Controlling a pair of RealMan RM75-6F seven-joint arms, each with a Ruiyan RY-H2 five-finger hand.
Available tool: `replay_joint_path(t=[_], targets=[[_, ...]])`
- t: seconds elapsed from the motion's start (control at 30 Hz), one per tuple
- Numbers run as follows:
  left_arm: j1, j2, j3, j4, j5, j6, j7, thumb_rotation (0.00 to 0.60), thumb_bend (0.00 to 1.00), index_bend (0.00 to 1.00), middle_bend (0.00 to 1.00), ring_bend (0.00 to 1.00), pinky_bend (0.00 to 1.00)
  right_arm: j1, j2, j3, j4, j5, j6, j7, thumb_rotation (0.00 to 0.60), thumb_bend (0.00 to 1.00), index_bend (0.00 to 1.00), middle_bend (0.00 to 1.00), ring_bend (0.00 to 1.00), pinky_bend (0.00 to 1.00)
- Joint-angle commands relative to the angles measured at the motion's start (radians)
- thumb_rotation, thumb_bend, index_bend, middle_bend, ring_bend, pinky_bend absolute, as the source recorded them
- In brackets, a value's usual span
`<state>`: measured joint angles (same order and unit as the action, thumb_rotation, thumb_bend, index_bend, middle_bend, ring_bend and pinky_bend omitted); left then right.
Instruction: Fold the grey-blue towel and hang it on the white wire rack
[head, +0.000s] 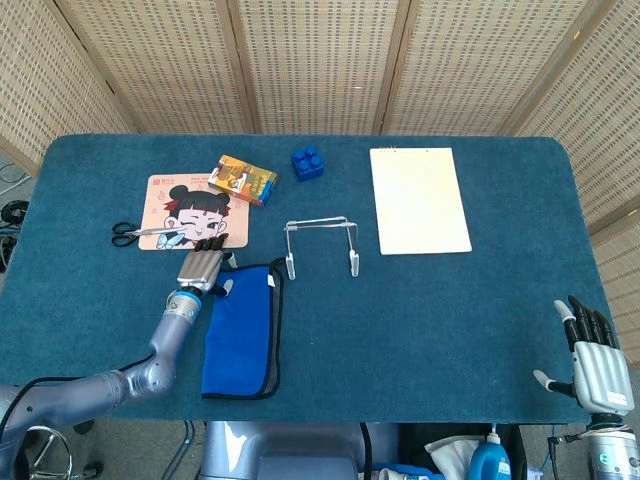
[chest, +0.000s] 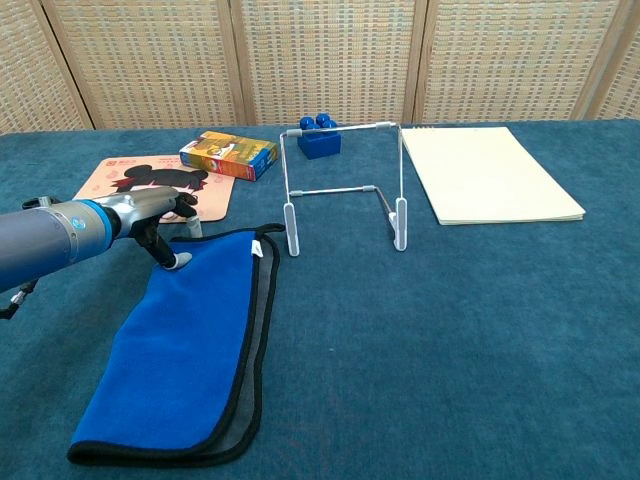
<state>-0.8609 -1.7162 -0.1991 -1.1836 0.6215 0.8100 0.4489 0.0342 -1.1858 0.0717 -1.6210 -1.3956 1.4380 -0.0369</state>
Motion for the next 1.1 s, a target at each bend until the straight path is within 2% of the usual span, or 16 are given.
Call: replay_joint_path(t=[0.03,0.57,0.9,1.1], targets=[[0.000,0.002,-0.002,-0.004,0.001,0.002,0.000,0.600,0.45,0.86,0.00,0.00,0.00,0.000,0.000,0.000,0.000,0.000,-0.001,0.000,0.600,0.00,0.00,0.00,0.00,0.00],[0.005,0.005,-0.005,-0.033,0.012,0.038,0.005,0.600,0.44,0.97,0.00,0.00,0.00,0.001,0.000,-0.001,0.000,0.000,-0.001,0.003,0.600,0.00,0.00,0.00,0.00,0.00],[0.005,-0.001,-0.009,-0.029,0.009,0.048,0.013,0.600,0.45,0.99,0.00,0.00,0.00,0.001,0.000,0.000,0.001,0.001,-0.002,0.005,0.600,0.00,0.00,0.00,0.00,0.00],[0.018,0.013,-0.010,-0.063,0.047,0.080,-0.001,0.600,0.45,1.00,0.00,0.00,0.00,0.001,0.000,-0.001,0.002,0.002,-0.003,0.006,0.600,0.00,0.00,0.00,0.00,0.00]])
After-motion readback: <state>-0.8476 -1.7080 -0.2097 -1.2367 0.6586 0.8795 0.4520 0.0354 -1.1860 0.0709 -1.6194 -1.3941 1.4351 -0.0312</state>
